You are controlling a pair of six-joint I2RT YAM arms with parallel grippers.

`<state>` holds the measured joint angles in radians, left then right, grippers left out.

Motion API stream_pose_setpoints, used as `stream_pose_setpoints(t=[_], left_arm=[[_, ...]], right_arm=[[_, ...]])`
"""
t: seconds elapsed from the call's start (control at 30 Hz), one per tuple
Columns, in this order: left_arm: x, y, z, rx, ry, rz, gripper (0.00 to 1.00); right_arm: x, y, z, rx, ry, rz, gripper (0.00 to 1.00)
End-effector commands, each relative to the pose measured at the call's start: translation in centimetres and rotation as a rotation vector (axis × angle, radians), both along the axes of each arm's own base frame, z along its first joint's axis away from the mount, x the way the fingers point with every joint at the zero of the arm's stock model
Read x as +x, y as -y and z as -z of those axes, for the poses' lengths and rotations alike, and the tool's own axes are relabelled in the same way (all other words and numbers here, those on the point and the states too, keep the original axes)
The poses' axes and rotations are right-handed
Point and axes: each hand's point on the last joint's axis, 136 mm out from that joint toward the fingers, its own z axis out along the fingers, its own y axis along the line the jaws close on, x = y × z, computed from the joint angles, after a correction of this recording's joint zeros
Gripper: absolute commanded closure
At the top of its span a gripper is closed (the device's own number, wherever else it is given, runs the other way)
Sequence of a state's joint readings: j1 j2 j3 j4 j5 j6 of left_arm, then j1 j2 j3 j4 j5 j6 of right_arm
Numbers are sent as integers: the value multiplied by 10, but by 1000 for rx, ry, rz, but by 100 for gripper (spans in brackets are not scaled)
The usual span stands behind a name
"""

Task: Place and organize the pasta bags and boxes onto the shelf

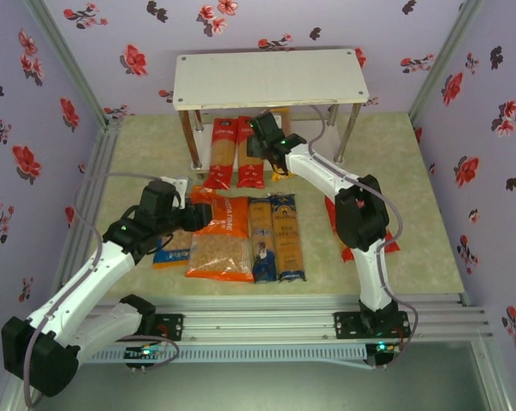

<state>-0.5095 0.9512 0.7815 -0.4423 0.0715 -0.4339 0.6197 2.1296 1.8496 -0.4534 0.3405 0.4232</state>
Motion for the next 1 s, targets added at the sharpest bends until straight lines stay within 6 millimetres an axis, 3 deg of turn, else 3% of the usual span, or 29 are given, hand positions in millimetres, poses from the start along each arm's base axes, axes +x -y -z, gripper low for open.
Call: stream_pose_setpoints(t=[0.0,0.37,0.8,0.97], left_arm=[[0,-2,2,12,3,7,37],[0,-3,3,13,2,6,37],[2,-2,4,7,0,0,37],[2,-2,5,6,-2,-2,37]], right_arm=[[-1,31,-16,-127,40,60,24],[7,49,16,-114,-65,86,25],[3,37,45,-57,-167,9,24],[4,51,60,-78,-219,46,25]])
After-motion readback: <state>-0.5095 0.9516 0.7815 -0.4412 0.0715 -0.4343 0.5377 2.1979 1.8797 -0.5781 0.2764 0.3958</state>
